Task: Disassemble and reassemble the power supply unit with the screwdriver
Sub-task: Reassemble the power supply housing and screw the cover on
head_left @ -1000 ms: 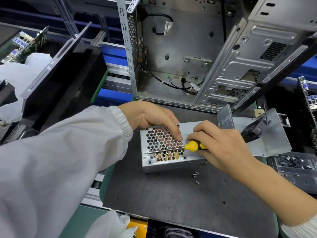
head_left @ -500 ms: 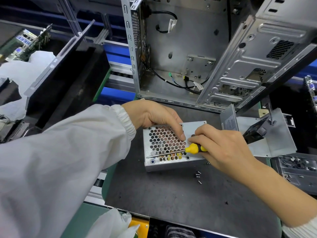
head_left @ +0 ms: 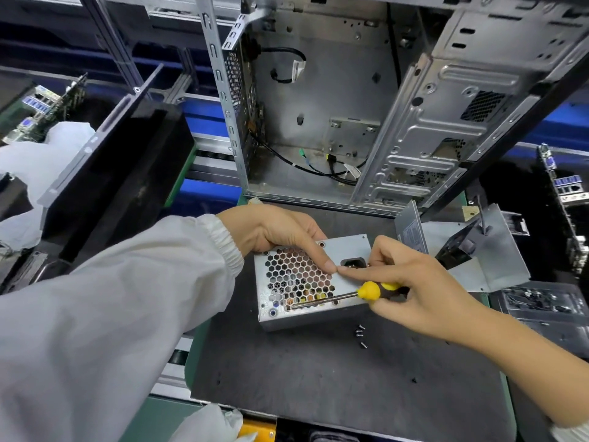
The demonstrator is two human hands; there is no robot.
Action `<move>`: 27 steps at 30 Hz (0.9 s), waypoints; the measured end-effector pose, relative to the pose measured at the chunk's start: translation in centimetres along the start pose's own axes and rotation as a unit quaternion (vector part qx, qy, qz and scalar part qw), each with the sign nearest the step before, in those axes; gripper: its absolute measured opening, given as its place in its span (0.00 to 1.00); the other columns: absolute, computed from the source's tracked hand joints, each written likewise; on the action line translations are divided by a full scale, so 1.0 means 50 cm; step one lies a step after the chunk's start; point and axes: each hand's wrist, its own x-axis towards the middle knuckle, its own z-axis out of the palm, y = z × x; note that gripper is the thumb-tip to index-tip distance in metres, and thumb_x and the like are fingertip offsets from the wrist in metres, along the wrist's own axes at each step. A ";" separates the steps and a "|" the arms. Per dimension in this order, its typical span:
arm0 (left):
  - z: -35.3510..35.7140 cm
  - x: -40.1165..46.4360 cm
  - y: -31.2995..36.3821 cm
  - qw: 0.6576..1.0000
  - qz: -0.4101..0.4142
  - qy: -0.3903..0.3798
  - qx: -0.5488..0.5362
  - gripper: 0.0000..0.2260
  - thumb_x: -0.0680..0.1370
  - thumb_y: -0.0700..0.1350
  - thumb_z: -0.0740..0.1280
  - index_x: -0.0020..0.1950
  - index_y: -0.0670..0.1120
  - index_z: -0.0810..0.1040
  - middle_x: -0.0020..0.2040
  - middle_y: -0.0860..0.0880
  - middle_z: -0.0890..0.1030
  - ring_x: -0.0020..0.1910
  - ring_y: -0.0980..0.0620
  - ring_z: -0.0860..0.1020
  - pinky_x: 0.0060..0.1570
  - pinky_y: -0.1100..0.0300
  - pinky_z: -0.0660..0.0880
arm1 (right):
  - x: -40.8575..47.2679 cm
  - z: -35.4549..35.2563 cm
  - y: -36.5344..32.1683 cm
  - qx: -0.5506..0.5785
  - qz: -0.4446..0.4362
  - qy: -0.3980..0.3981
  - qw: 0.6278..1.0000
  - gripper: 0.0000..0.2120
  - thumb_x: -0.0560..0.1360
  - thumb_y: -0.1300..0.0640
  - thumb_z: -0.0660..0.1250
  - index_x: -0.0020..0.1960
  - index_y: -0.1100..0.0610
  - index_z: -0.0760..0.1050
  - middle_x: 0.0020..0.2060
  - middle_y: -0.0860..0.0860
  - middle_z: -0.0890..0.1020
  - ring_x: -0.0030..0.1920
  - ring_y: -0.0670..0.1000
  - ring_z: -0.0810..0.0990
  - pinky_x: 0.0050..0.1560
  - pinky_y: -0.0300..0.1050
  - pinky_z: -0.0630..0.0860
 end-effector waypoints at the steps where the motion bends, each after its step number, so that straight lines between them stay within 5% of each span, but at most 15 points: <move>1: 0.000 -0.001 0.000 1.000 0.001 0.001 -0.005 0.07 0.71 0.38 0.71 0.49 0.41 0.83 0.41 0.44 0.86 0.37 0.51 0.84 0.39 0.59 0.82 | -0.002 -0.001 -0.001 0.012 0.009 -0.014 1.000 0.26 0.68 0.58 0.68 0.61 0.36 0.76 0.39 0.44 0.67 0.39 0.47 0.71 0.35 0.44 0.72; 13: 0.003 -0.002 -0.001 1.000 0.002 0.018 -0.001 0.04 0.76 0.37 0.70 0.46 0.42 0.84 0.41 0.44 0.85 0.36 0.50 0.84 0.38 0.59 0.82 | 0.006 -0.043 -0.021 0.008 0.039 -0.079 0.996 0.20 0.73 0.53 0.70 0.62 0.38 0.75 0.42 0.43 0.71 0.43 0.46 0.74 0.40 0.41 0.72; 17: 0.003 -0.001 -0.004 1.000 0.004 0.021 -0.001 0.04 0.75 0.37 0.71 0.47 0.42 0.84 0.41 0.44 0.85 0.36 0.52 0.84 0.37 0.59 0.82 | 0.028 -0.131 -0.048 -0.100 0.035 -0.055 0.993 0.09 0.70 0.45 0.68 0.50 0.42 0.76 0.39 0.35 0.77 0.40 0.38 0.75 0.39 0.41 0.72; 21: -0.001 -0.001 -0.005 1.000 0.002 0.016 0.007 0.04 0.75 0.38 0.71 0.47 0.43 0.85 0.42 0.44 0.86 0.37 0.50 0.84 0.39 0.58 0.82 | 0.033 -0.201 -0.079 -0.273 0.009 -0.078 0.959 0.09 0.69 0.40 0.65 0.46 0.42 0.76 0.36 0.37 0.78 0.35 0.42 0.75 0.33 0.46 0.75; 27: -0.002 0.001 -0.005 1.000 0.000 0.018 0.005 0.04 0.75 0.38 0.70 0.47 0.42 0.85 0.42 0.43 0.86 0.37 0.50 0.84 0.39 0.58 0.82 | 0.038 -0.200 -0.104 -0.389 -0.024 -0.129 0.912 0.05 0.69 0.41 0.66 0.43 0.39 0.77 0.31 0.39 0.74 0.30 0.46 0.71 0.26 0.33 0.55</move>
